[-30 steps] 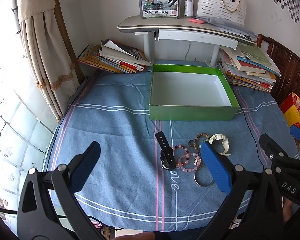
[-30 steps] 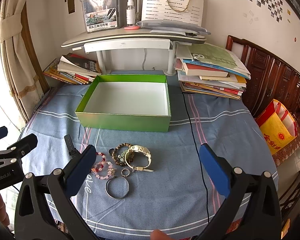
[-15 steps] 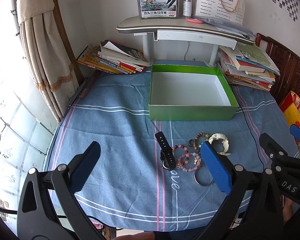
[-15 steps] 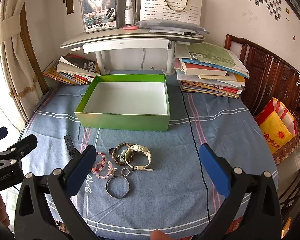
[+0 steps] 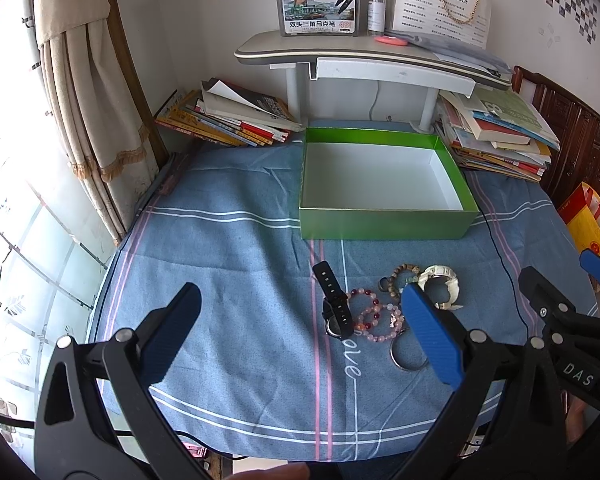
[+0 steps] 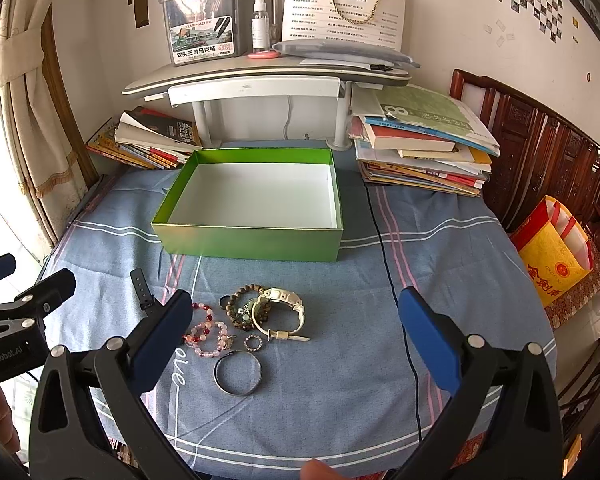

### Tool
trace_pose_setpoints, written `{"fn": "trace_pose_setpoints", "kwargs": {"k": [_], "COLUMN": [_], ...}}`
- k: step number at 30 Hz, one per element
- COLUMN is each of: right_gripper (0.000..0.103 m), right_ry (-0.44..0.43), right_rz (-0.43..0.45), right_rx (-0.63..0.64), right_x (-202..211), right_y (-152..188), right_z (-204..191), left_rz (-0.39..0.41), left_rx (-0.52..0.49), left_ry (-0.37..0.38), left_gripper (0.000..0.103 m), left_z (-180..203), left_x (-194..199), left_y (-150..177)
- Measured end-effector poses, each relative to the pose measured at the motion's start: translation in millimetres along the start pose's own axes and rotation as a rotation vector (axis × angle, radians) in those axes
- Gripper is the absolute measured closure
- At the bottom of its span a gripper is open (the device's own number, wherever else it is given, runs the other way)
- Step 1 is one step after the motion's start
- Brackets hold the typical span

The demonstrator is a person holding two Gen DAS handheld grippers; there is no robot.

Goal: Organize jewelry

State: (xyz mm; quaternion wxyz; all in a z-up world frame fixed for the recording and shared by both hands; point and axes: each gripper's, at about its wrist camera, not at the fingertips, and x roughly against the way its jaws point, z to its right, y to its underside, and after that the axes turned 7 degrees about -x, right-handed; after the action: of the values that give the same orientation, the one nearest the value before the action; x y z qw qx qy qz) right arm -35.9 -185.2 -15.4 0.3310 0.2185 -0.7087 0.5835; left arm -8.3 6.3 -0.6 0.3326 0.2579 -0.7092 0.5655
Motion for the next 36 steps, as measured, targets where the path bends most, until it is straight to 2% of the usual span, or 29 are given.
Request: {"fn": "trace_pose_setpoints", "kwargs": {"k": [30,32,34,36], "right_gripper": [0.003,0.003,0.003,0.003], "right_ry": [0.003,0.02,0.079,0.135], "right_rz": [-0.012,-0.022,-0.044,-0.093], "right_rx": [0.001,-0.004,-0.001,0.023], "right_x": [-5,-9,-17,-30], "right_y": [5,5,5,9], "right_z": [-1,2,7,15], "left_rz": [-0.017,-0.026,-0.04,-0.073], "left_rx": [0.007,0.019,0.047,0.075], "left_ry": [0.006,-0.008,-0.044,-0.048], "left_gripper": [0.004,0.004,0.004,0.004], "left_z": [0,-3,-10,-19], "left_x": [-4,-6,-10,-19], "left_y": [3,2,3,5]}}
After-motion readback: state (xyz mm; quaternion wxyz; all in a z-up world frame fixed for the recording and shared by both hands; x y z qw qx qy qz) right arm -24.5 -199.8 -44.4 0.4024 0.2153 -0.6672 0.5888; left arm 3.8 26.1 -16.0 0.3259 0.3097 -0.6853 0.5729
